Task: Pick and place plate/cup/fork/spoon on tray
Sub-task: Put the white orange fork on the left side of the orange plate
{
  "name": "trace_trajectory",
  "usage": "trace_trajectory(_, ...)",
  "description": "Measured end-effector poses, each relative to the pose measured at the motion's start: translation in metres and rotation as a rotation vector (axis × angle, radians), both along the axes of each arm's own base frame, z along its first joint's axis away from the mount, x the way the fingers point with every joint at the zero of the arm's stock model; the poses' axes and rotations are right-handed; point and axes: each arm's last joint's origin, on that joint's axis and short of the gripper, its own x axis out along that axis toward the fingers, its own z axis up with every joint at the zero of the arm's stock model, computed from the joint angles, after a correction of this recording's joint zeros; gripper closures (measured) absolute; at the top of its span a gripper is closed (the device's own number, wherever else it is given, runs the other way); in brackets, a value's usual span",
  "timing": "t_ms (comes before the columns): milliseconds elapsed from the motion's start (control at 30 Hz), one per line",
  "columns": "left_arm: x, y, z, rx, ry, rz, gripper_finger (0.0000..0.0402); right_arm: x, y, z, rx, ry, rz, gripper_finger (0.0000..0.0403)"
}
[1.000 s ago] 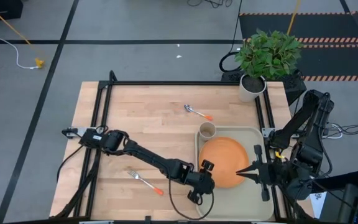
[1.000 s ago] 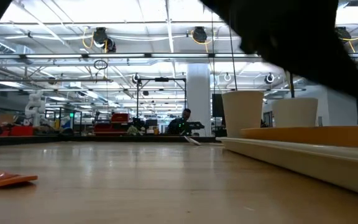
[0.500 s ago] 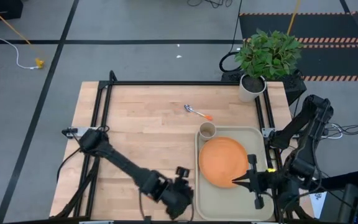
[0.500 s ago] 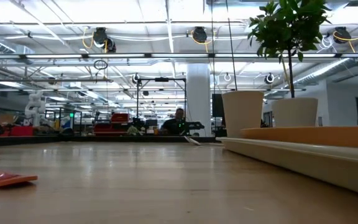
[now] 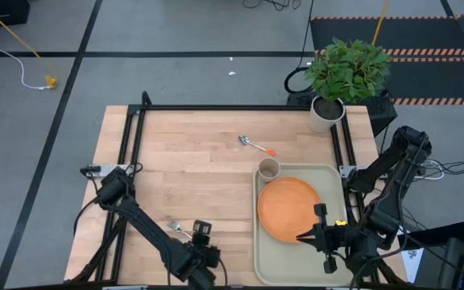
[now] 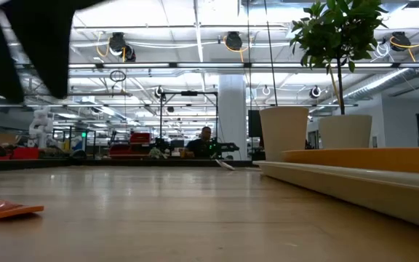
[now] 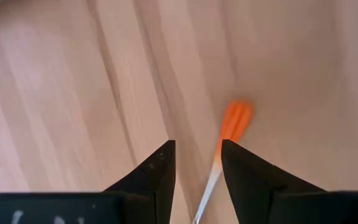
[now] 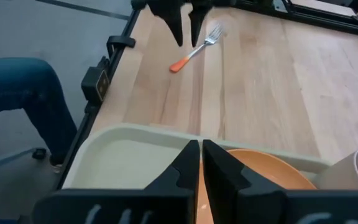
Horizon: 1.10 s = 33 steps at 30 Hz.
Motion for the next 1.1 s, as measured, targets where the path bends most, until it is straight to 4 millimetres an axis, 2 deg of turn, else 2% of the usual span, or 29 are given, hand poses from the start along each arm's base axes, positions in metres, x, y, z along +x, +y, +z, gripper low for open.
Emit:
trace_trajectory(133, -0.013, 0.006, -0.017, 0.025, 0.054, 0.03, 0.027, 0.0, 0.0, 0.0, -0.004, 0.001, 0.001, 0.0392)
trace_trajectory(400, -0.049, 0.028, -0.004, -0.099, -0.046, 0.078, 0.027, 0.0, 0.0, -0.002, -0.014, 0.001, 0.006, 0.0392)
trace_trajectory(533, -0.069, 0.042, -0.009, -0.182, -0.119, 0.056, 0.027, 0.0, -0.001, -0.008, -0.022, 0.006, 0.006, 0.0392)
trace_trajectory(633, -0.082, 0.055, -0.021, -0.207, -0.141, 0.04, 0.027, 0.001, 0.001, -0.011, -0.013, -0.009, 0.017, 0.0392)
trace_trajectory(867, -0.094, 0.073, -0.049, -0.226, -0.102, 0.027, 0.027, 0.004, 0.004, -0.008, -0.01, -0.049, 0.05, 0.0392)
trace_trajectory(1100, -0.097, 0.075, -0.06, -0.284, -0.103, 0.004, 0.027, 0.005, 0.005, -0.007, -0.02, -0.06, 0.066, 0.0392)
